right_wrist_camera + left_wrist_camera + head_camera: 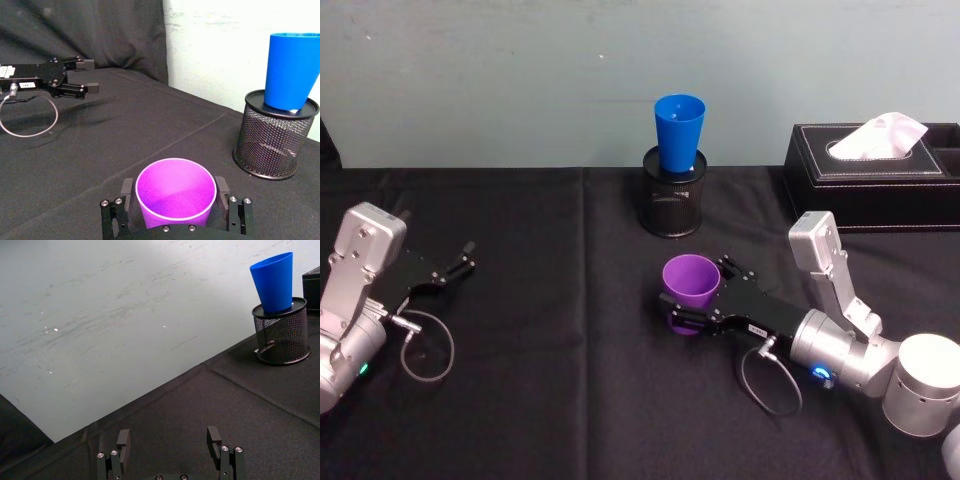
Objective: Pick up one cup with a gripper and tap it against the other cup.
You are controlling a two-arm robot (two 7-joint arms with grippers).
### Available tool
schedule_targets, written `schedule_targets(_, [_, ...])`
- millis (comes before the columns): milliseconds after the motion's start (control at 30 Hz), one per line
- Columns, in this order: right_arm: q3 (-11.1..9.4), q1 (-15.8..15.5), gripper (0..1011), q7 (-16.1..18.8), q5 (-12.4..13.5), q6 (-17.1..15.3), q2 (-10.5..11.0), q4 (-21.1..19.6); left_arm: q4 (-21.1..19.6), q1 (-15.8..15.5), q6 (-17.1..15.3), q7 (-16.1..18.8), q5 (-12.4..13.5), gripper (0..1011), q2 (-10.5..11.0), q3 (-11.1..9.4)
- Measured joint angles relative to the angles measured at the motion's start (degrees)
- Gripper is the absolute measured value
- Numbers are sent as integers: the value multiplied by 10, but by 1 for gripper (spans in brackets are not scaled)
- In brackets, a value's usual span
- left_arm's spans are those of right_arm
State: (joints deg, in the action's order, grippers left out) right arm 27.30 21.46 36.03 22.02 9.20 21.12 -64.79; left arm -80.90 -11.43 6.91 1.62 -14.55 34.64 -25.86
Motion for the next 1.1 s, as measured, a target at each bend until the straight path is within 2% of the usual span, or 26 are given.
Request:
schedule_targets(400, [0, 1, 1003, 0, -3, 3, -3, 2, 0, 0, 0, 0, 0, 1000, 0, 0])
schedule_targets(567, [0, 1, 934, 0, -3, 3, -2, 2, 0, 0, 0, 0, 0, 1000, 0, 0])
schedule_targets(667, [0, 1, 841, 0, -2, 2, -2, 2, 0, 0, 0, 0, 0, 1000, 0, 0])
schedule_targets(767, [0, 1, 791, 0, -2, 2, -2, 2, 0, 0, 0, 0, 0, 1000, 0, 0])
schedule_targets(1100, [0, 1, 743, -1, -1, 2, -2, 1, 0, 0, 0, 0, 0, 1000, 0, 0])
